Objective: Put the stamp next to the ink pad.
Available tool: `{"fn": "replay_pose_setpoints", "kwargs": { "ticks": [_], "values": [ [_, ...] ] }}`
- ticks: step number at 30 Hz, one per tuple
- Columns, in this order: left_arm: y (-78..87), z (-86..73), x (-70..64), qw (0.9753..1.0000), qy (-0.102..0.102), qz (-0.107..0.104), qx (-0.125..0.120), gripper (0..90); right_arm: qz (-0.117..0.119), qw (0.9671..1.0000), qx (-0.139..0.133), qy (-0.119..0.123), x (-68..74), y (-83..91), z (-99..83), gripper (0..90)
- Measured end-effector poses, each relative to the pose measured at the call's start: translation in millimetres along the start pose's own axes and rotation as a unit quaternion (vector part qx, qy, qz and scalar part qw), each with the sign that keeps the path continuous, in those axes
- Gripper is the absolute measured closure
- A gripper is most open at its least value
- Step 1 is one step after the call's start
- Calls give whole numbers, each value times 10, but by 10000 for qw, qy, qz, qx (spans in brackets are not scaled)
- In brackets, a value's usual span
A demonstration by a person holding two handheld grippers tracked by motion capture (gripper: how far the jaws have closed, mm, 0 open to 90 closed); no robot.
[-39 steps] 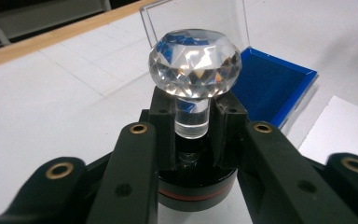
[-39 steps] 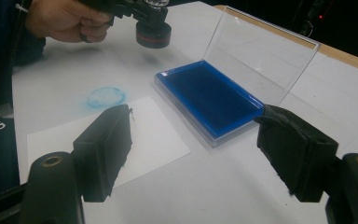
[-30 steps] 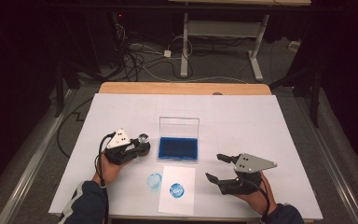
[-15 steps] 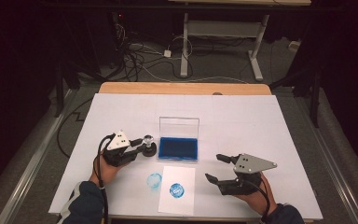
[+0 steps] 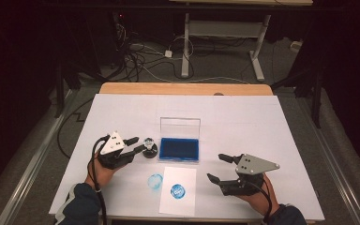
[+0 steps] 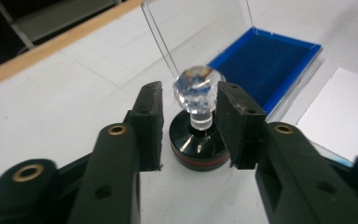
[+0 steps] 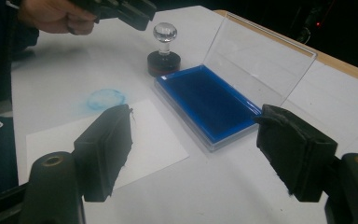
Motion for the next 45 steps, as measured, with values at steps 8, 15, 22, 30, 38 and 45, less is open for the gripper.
{"fn": "replay_pose_setpoints", "kwargs": {
  "ticks": [8, 15, 22, 30, 38, 45],
  "values": [
    [98, 144, -86, 9986, -447, 218, -203, 429, -138, 9999, -32, 75, -33, 49, 16, 260],
    [157, 206, -194, 9975, -631, 184, -269, 369, -330, 9993, -55, 177, -72, 116, 20, 254],
    [203, 192, -295, 9970, -711, 196, -250, 317, -497, 9983, -29, 293, -102, 182, 8, 243],
    [250, 156, -408, 9971, -719, 118, -238, 194, -707, 9968, -20, 374, -146, 274, -23, 213],
    [292, 40, -530, 9972, -719, 115, -151, 165, -758, 9961, -26, 455, -158, 344, -84, 210],
    [361, -68, -600, 9969, -769, 175, -34, 164, -760, 9955, 53, 559, -111, 367, -166, 207]
  ]
}}
Point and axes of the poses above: each handheld gripper's, and its own axes: y roughly backward along the jaws, z roughly out of its top, x roughly to its left, the point moved 2 cm from there along -y, roughly forward along the jaws, and after that the axes turned 15 degrees about -x, right-handed, at the moved point
